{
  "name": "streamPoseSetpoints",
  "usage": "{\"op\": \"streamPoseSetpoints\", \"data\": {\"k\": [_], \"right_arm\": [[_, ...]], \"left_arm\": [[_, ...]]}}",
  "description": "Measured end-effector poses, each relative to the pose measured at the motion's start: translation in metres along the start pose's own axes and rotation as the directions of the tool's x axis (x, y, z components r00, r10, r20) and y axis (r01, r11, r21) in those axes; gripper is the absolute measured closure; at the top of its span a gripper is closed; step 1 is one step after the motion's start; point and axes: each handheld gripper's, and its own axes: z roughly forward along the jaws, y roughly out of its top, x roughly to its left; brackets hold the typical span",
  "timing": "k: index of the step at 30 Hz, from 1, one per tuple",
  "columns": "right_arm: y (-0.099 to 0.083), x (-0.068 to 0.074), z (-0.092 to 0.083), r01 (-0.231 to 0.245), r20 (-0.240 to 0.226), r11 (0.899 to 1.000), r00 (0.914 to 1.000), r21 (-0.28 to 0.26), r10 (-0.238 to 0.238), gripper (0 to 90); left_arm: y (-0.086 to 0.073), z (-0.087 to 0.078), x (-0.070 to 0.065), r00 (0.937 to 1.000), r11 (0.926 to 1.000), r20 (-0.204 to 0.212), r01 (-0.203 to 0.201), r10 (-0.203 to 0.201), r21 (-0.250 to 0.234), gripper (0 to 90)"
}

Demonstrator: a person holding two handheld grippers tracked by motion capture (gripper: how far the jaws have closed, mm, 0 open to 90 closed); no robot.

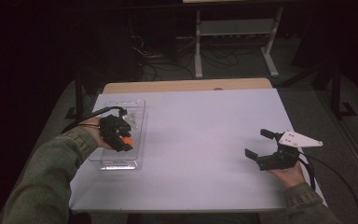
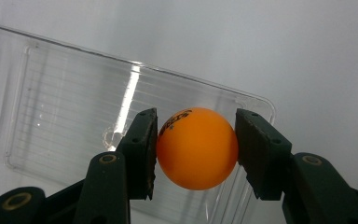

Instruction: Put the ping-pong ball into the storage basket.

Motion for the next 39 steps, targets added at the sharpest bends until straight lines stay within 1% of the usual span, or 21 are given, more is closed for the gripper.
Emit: {"op": "streamPoseSetpoints", "data": {"k": [4,9,11,16,18,26,33,37,39], "right_arm": [[0.0,0.0,-0.001,-0.001,0.001,1.0,1.0,-0.004,0.001,0.0],[0.0,0.0,-0.001,0.0,0.002,1.0,1.0,-0.003,0.0,0.0],[0.0,0.0,-0.001,0.0,0.002,1.0,1.0,-0.004,0.0,0.0],[0.0,0.0,-0.002,0.001,0.003,1.0,1.0,-0.005,-0.001,0.0],[0.0,0.0,-0.002,0.0,0.003,1.0,1.0,-0.005,0.0,0.0],[0.0,0.0,-0.002,0.001,0.004,1.0,1.0,-0.003,-0.001,0.0],[0.0,0.0,-0.002,0.0,0.004,1.0,1.0,-0.001,0.0,0.0],[0.0,0.0,-0.002,-0.001,0.005,1.0,1.0,0.0,0.001,0.0],[0.0,0.0,-0.002,-0.001,0.005,1.0,1.0,0.0,0.001,0.0]], "left_arm": [[-0.004,0.004,0.0,0.9999,1.0,0.008,0.009,-0.009,0.003,50.2],[-0.006,0.011,0.001,0.9999,0.9999,0.009,0.008,-0.009,0.014,50.2],[-0.007,0.014,0.001,0.9998,0.9999,0.014,0.015,-0.015,0.008,50.2],[-0.011,0.023,0.002,0.9994,0.9997,0.027,0.023,-0.023,0.011,50.2],[-0.012,0.025,0.002,0.9995,0.9996,0.023,0.023,-0.024,0.015,50.2],[-0.015,0.032,0.002,0.9988,0.9995,0.036,0.031,-0.032,0.007,50.2],[-0.015,0.038,0.002,0.9986,0.9996,0.044,0.028,-0.028,0.008,50.2],[-0.014,0.041,0.002,0.9982,0.9994,0.049,0.035,-0.035,0.006,50.2],[-0.014,0.043,0.002,0.9982,0.9994,0.049,0.033,-0.034,0.013,50.2]]}}
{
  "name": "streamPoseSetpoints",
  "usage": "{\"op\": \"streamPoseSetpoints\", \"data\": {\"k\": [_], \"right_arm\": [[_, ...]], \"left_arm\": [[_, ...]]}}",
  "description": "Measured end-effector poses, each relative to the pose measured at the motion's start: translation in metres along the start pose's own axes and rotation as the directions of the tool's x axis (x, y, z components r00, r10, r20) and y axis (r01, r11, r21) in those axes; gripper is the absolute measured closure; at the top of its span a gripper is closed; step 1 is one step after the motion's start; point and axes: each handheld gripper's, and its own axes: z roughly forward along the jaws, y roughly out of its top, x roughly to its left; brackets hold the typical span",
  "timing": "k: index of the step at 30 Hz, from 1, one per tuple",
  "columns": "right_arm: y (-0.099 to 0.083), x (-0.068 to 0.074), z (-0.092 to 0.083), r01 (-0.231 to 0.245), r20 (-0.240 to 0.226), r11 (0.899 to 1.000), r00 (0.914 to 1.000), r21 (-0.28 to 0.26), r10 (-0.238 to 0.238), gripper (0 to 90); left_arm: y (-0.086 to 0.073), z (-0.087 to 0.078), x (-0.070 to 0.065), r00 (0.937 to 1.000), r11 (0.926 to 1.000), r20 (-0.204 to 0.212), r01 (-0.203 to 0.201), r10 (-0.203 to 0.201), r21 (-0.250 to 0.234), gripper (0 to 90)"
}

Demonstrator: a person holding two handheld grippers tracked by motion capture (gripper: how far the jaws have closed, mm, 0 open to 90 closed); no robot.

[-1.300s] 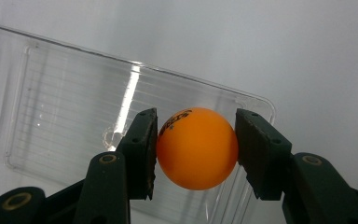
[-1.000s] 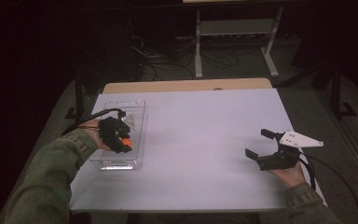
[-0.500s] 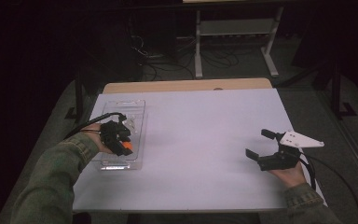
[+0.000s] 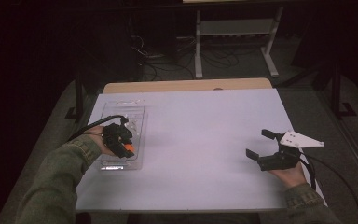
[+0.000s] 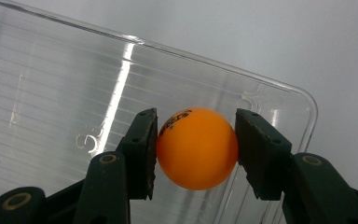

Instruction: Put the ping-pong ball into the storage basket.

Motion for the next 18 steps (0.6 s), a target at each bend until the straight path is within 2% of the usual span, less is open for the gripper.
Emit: {"op": "streamPoseSetpoints", "data": {"k": [18], "right_arm": [[0.0,0.0,-0.001,0.0,0.003,1.0,1.0,0.005,0.0,0.0]], "left_arm": [[0.003,0.023,0.001,0.9993,1.0,0.036,-0.001,0.001,0.006,50.2]]}}
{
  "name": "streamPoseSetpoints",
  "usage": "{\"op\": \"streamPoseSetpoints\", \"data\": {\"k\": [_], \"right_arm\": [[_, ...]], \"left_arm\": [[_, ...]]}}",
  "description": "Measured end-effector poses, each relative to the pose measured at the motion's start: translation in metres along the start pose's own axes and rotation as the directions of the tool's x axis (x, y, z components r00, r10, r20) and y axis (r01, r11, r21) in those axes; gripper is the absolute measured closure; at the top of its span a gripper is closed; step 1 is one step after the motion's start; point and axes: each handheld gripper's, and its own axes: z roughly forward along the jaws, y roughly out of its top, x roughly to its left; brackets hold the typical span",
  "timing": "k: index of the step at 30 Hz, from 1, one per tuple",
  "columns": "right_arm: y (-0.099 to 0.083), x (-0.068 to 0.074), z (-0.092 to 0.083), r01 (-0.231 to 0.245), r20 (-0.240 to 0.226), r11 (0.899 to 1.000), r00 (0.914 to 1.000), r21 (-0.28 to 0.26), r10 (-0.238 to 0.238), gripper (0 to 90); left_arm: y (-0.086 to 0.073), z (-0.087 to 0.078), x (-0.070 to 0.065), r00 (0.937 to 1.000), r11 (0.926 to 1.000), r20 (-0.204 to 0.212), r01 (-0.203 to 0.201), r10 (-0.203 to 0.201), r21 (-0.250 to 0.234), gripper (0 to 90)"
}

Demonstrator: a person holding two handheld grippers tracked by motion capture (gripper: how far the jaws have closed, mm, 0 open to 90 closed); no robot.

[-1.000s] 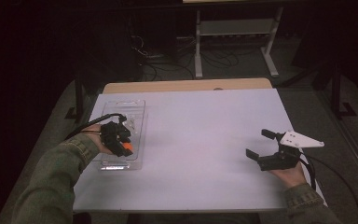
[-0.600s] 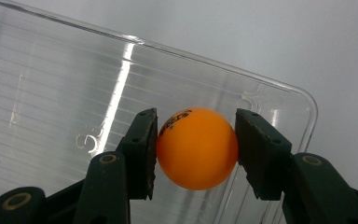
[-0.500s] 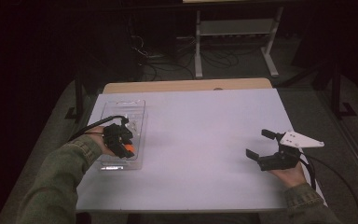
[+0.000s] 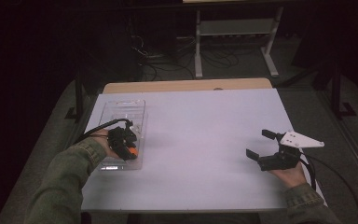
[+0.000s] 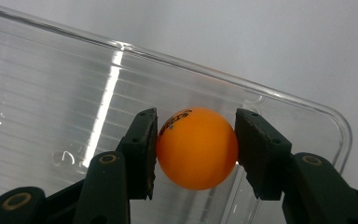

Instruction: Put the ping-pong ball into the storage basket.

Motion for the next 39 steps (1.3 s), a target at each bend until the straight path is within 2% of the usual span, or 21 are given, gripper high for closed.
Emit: {"op": "streamPoseSetpoints", "data": {"k": [9,15,19,22,28,30,36,39], "right_arm": [[0.0,0.0,0.0,0.0,0.001,1.0,1.0,0.002,0.0,0.0],[0.0,0.0,0.0,0.0,-0.001,1.0,1.0,0.002,0.0,0.0],[0.0,0.0,0.0,-0.003,0.0,1.0,1.0,0.002,0.003,0.0],[0.0,0.0,0.0,-0.002,-0.001,1.0,1.0,0.002,0.002,0.0],[0.0,0.0,0.0,-0.001,-0.002,1.0,1.0,0.002,0.001,0.0],[0.0,0.0,0.0,-0.001,-0.003,1.0,1.0,0.003,0.001,0.0],[0.0,0.0,0.0,-0.001,-0.003,1.0,1.0,0.004,0.001,0.0],[0.0,0.0,0.0,-0.001,-0.004,1.0,1.0,0.004,0.001,0.0]], "left_arm": [[0.0,0.004,0.001,0.9999,0.9999,0.001,0.01,-0.01,-0.004,50.1],[-0.001,0.003,0.001,0.9998,0.9999,-0.018,0.012,-0.012,0.008,50.0],[-0.002,0.0,0.002,0.9991,0.9997,-0.032,0.026,-0.026,0.003,49.1],[-0.003,-0.002,0.002,0.9978,0.9995,-0.06,0.029,-0.03,-0.007,43.5],[-0.004,-0.006,0.001,0.9952,0.9991,-0.089,0.039,-0.04,-0.013,34.5],[-0.004,-0.006,0.001,0.993,0.9986,-0.107,0.049,-0.05,-0.02,28.8],[-0.004,-0.009,0.002,0.9889,0.9971,-0.129,0.069,-0.073,-0.031,22.9],[-0.004,-0.01,0.001,0.9862,0.9959,-0.141,0.083,-0.087,-0.037,16.9]]}}
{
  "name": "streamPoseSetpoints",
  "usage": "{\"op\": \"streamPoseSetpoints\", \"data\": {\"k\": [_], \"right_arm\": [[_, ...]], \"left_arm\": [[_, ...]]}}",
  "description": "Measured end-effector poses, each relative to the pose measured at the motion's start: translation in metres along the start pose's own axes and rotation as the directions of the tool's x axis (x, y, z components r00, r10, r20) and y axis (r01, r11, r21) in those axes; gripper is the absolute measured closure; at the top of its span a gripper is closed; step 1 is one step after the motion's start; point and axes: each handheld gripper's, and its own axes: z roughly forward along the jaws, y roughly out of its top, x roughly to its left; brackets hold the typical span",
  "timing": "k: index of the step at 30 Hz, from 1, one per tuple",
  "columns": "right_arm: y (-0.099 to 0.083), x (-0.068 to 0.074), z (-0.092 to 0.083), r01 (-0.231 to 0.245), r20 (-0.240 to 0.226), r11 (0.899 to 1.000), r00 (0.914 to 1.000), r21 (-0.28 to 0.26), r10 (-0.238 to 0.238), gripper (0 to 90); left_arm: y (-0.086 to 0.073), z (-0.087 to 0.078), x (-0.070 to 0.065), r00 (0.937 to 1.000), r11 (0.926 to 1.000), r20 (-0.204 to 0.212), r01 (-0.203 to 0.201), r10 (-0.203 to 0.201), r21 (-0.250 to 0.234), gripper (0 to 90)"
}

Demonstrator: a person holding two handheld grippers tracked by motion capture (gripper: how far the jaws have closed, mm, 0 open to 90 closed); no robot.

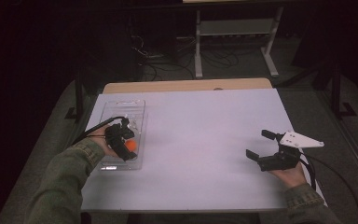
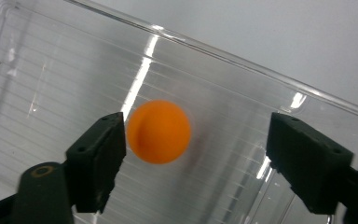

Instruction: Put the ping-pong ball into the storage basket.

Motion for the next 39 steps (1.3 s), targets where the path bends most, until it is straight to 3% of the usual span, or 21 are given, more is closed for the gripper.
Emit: {"op": "streamPoseSetpoints", "data": {"k": [7,16,26,28,31,39], "right_arm": [[0.0,0.0,0.0,-0.001,-0.001,1.0,1.0,-0.003,0.001,0.0],[0.0,0.001,0.0,0.0,0.004,1.0,1.0,-0.003,0.0,0.0],[0.0,0.001,-0.001,-0.002,0.011,1.0,0.9999,-0.004,0.002,0.0],[0.0,0.001,-0.001,-0.002,0.012,1.0,0.9999,-0.003,0.002,0.0],[0.0,0.001,-0.001,0.0,0.011,1.0,0.9999,-0.002,0.0,0.0],[0.0,0.001,-0.001,-0.006,0.015,1.0,0.9999,-0.002,0.006,0.0]], "left_arm": [[-0.002,-0.006,0.003,0.9965,0.9987,-0.067,0.048,-0.049,-0.018,0.0],[-0.01,-0.014,0.005,0.9898,0.9917,-0.094,0.1,-0.107,-0.081,0.0],[-0.025,-0.024,0.005,0.9789,0.9707,-0.108,0.151,-0.173,-0.187,0.0],[-0.029,-0.027,0.005,0.9766,0.9635,-0.111,0.157,-0.184,-0.217,0.0],[-0.036,-0.031,0.004,0.968,0.9454,-0.116,0.185,-0.223,-0.268,0.0],[-0.051,-0.04,0.0,0.952,0.9098,-0.129,0.217,-0.277,-0.354,0.0]]}}
